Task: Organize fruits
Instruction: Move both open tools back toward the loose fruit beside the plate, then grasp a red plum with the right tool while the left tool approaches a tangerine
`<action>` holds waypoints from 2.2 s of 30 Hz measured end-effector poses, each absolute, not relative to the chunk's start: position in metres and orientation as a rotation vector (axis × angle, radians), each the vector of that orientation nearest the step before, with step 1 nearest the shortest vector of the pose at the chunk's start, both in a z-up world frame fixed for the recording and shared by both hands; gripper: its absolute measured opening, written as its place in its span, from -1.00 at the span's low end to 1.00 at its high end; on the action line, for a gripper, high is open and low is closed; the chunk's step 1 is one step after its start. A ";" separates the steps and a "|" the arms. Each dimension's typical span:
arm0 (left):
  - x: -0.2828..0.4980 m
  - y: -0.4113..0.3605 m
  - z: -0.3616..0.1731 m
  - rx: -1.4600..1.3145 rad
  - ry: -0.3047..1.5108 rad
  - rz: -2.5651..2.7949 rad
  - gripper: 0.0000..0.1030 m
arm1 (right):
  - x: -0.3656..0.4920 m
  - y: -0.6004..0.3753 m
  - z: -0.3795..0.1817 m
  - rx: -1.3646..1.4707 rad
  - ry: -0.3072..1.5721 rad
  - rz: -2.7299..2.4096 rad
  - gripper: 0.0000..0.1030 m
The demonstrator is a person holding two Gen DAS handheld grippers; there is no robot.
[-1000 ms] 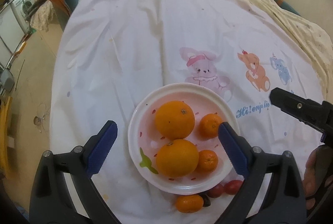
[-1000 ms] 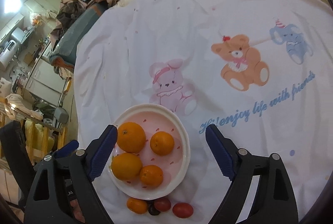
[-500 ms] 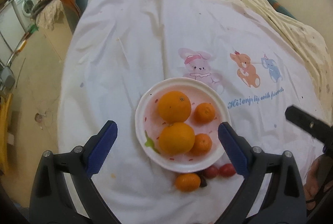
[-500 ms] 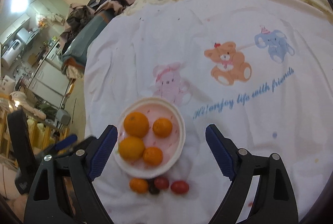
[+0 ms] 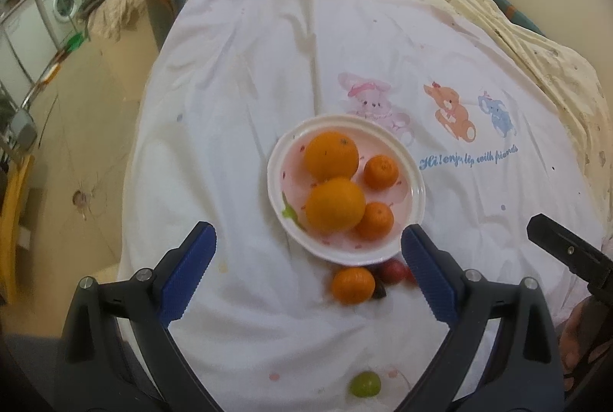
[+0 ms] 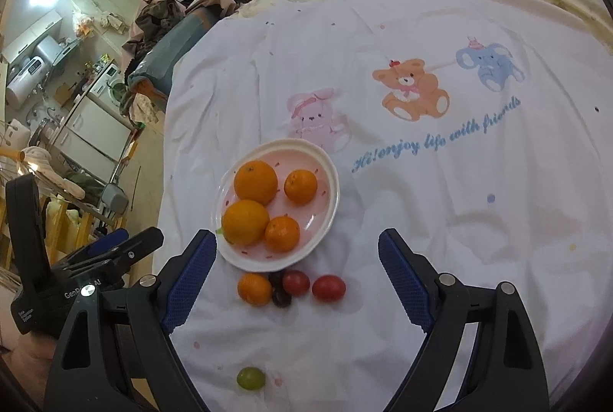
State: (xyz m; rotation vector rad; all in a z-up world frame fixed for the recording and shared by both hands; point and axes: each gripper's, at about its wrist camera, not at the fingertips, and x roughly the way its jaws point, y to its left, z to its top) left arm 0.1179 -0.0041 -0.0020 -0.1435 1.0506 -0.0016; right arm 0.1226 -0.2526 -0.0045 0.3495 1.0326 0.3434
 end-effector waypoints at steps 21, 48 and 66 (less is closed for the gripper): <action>0.106 0.002 -0.025 -0.122 1.048 0.061 0.86 | 0.131 -0.259 -0.057 0.431 1.164 0.331 0.73; 0.112 0.005 -0.038 -0.157 1.124 0.063 0.86 | 0.143 -0.188 -0.122 0.028 1.388 0.401 -0.32; 0.128 -0.028 -0.077 -0.122 1.238 0.015 0.84 | 0.135 -0.264 -0.070 0.342 1.243 0.341 -0.32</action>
